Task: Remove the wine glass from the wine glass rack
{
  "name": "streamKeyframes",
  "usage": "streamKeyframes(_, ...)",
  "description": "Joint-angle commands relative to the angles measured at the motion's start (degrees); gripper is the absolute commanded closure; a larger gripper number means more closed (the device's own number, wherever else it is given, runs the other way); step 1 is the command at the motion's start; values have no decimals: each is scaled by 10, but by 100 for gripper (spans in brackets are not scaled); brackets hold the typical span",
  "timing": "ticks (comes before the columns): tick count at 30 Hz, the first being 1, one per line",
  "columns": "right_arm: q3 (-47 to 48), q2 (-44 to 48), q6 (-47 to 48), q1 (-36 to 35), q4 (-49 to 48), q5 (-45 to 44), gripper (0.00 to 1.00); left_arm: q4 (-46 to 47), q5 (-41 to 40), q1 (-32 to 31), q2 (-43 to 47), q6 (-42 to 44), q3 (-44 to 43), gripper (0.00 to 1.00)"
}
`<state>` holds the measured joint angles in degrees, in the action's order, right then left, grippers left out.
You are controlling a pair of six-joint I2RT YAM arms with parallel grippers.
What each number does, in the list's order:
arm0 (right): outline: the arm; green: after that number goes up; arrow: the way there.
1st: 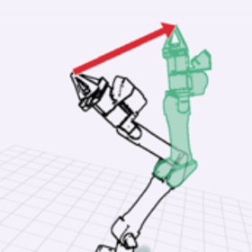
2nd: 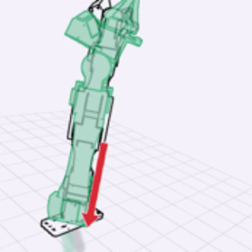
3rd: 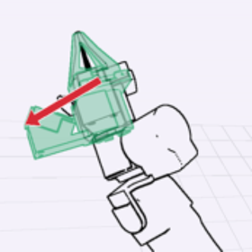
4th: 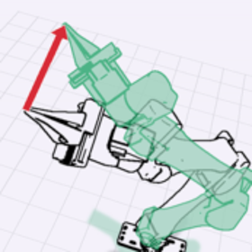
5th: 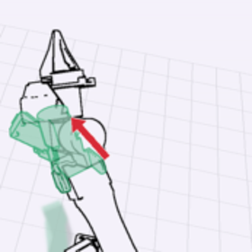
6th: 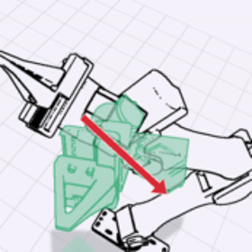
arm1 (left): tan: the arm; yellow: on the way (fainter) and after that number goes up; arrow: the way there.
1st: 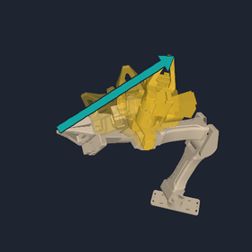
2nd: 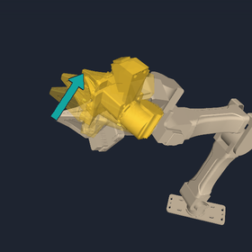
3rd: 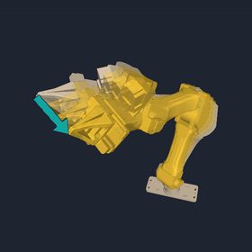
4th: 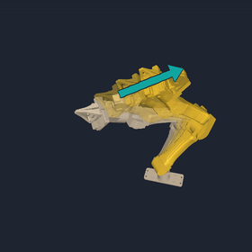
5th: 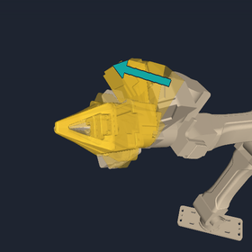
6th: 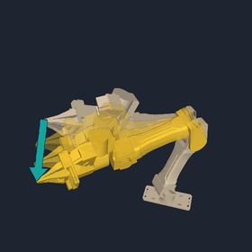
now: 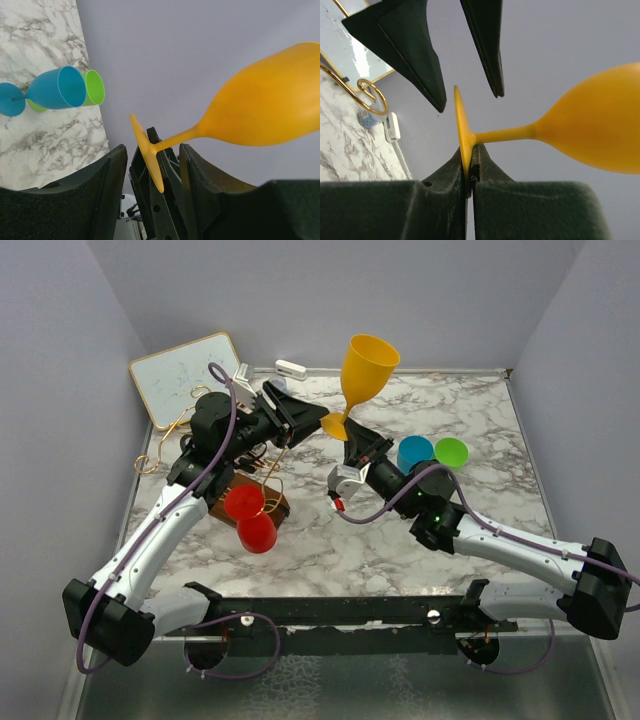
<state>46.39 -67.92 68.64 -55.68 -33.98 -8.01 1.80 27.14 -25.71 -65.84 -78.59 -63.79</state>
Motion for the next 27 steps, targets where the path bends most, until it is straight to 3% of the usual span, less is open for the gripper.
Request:
streamKeyframes(1, 10, -14, -3, -12, -46, 12, 99, 39, 18, -12, -7, -16, 4, 56)
streamKeyframes(4, 12, -17, -3, -17, -44, 10, 99, 44, 19, -17, -9, -16, 8, 66)
streamKeyframes(7, 10, -18, -3, -20, -44, 2, 99, 43, 19, -19, -7, -8, 10, 92)
streamKeyframes(9, 7, -16, -6, -19, -42, -5, 98, 39, 15, -19, -3, 3, 11, 99)
streamKeyframes(12, 2, -6, -17, -20, -31, -15, 87, 37, 6, -19, 5, 19, 16, 100)
streamKeyframes(15, -6, 19, -53, -20, -3, -28, 56, 27, -16, -19, 18, 42, 17, 100)
streamKeyframes(16, -9, 30, -68, -19, 16, -32, 52, 20, -30, -19, 24, 51, 16, 100)
streamKeyframes(27, -4, 200, -301, -20, 314, -60, 49, -89, -279, -15, 127, 166, -29, 100)
